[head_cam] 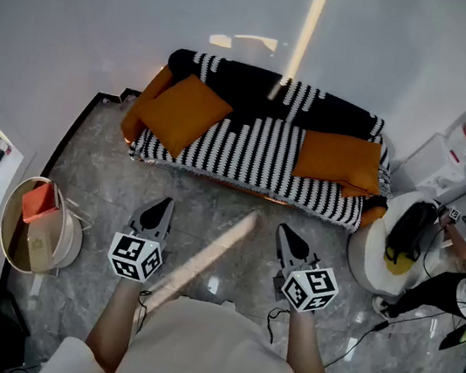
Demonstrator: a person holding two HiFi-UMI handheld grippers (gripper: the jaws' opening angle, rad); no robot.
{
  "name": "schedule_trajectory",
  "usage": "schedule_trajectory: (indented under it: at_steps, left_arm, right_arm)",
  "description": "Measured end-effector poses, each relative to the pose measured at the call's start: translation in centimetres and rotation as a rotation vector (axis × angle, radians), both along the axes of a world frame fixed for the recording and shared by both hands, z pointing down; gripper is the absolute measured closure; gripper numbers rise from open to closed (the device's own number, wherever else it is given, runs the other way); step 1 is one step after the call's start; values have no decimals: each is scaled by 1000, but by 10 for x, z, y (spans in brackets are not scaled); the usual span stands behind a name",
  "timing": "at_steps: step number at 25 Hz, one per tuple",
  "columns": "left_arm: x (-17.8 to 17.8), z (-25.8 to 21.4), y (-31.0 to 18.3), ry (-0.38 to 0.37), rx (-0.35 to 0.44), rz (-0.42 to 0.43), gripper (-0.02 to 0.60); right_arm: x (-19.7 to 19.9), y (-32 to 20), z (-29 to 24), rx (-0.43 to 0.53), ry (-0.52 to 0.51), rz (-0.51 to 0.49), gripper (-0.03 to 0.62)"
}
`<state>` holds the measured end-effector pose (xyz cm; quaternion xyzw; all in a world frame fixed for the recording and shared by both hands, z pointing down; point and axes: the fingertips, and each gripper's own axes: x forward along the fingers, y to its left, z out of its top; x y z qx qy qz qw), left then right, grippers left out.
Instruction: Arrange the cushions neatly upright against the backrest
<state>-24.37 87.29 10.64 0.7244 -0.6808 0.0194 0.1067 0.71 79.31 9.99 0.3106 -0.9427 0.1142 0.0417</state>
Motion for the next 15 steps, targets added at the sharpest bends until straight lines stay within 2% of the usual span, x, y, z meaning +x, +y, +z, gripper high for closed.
schedule_trajectory:
  at_steps: [8, 15]
  left_arm:
    - [14, -16, -24, -18, 23, -10, 563]
    - [33, -11, -32, -3, 12, -31, 563]
  right_arm:
    - [15, -16, -4, 13, 9, -22, 572]
    - [28, -23, 7, -48, -21, -85, 571]
